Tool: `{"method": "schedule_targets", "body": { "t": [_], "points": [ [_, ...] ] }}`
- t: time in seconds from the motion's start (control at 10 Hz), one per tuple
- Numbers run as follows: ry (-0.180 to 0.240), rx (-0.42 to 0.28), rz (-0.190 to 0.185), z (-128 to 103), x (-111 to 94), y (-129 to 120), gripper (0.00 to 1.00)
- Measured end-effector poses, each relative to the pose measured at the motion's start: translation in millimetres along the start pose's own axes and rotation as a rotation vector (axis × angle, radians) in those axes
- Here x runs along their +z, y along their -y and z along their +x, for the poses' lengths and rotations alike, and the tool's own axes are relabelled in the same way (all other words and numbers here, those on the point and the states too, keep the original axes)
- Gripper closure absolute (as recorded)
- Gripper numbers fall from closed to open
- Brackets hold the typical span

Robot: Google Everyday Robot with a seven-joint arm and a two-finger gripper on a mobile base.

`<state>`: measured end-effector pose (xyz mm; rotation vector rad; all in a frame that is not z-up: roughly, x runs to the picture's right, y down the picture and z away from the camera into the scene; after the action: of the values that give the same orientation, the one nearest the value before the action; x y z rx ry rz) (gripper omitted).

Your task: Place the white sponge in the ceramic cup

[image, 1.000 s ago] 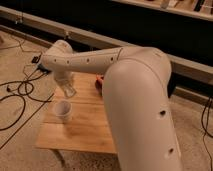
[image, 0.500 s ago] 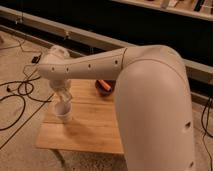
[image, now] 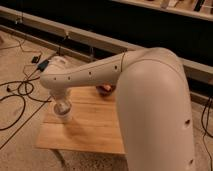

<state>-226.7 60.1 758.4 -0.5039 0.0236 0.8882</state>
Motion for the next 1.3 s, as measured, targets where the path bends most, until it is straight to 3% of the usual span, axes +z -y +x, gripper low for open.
{"method": "schedule_targets", "body": {
  "t": [0.3,0.5,1.1,1.3],
  "points": [
    [0.011,-0.018,-0.014,-7.0,3.4,-8.9,1.0],
    [0.01,-0.026,-0.017,-9.3,7.1,-9.5,0.94],
    [-0.009,-0.019,-0.016,-11.4,20.0,-2.3,0.32],
    [-0.014,-0.021,-0.015,-12.6,21.8,-1.8,0.2]
  ]
}}
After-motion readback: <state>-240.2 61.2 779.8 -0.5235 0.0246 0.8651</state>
